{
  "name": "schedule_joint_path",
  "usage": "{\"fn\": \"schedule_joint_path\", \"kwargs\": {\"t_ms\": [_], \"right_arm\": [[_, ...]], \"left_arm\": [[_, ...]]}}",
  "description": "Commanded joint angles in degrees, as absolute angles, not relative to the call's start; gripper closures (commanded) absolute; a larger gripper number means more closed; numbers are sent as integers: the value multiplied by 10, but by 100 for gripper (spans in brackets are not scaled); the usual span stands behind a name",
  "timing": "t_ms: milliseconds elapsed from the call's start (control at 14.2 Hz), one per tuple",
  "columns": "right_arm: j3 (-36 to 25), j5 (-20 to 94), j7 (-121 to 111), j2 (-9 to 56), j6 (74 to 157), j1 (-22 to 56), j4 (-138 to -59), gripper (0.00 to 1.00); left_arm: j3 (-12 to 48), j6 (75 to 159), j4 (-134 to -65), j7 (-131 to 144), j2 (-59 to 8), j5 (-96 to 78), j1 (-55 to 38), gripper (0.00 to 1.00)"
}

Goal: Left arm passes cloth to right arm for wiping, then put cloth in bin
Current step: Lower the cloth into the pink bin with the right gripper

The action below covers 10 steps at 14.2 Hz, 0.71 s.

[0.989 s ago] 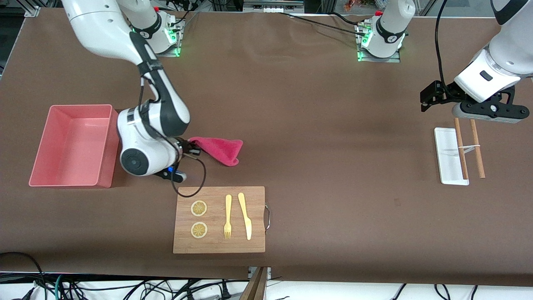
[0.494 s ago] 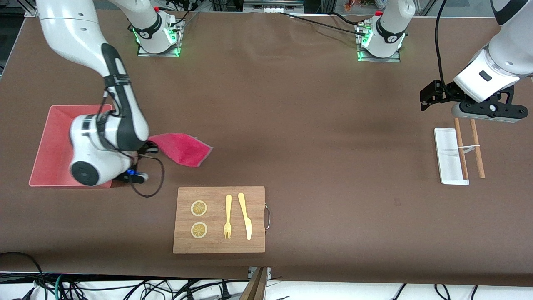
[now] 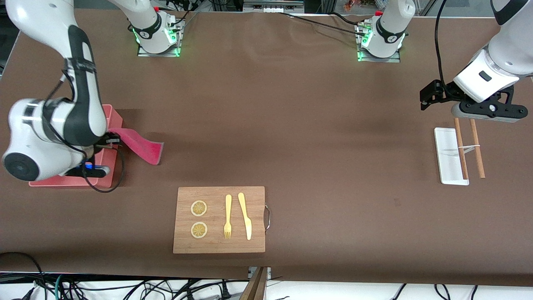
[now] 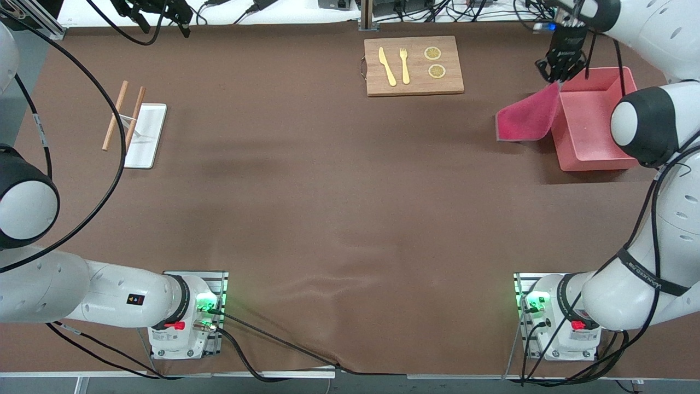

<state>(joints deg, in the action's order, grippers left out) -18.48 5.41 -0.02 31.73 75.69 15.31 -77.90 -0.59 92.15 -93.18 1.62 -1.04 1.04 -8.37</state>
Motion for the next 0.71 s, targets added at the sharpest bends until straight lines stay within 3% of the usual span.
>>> {"fn": "schedule_joint_path", "kwargs": {"t_ms": [0, 353, 636], "right_arm": [[-223, 46, -38, 304, 678, 154, -707, 100], [-323, 23, -176, 305, 652, 154, -683, 100], [-340, -16, -209, 319, 664, 136, -686, 100]], "left_arm": [[-6, 911, -923, 24, -11, 15, -89, 0], [-7, 910, -923, 18, -10, 14, -88, 0], [-6, 910, -923, 20, -11, 14, -89, 0]]}}
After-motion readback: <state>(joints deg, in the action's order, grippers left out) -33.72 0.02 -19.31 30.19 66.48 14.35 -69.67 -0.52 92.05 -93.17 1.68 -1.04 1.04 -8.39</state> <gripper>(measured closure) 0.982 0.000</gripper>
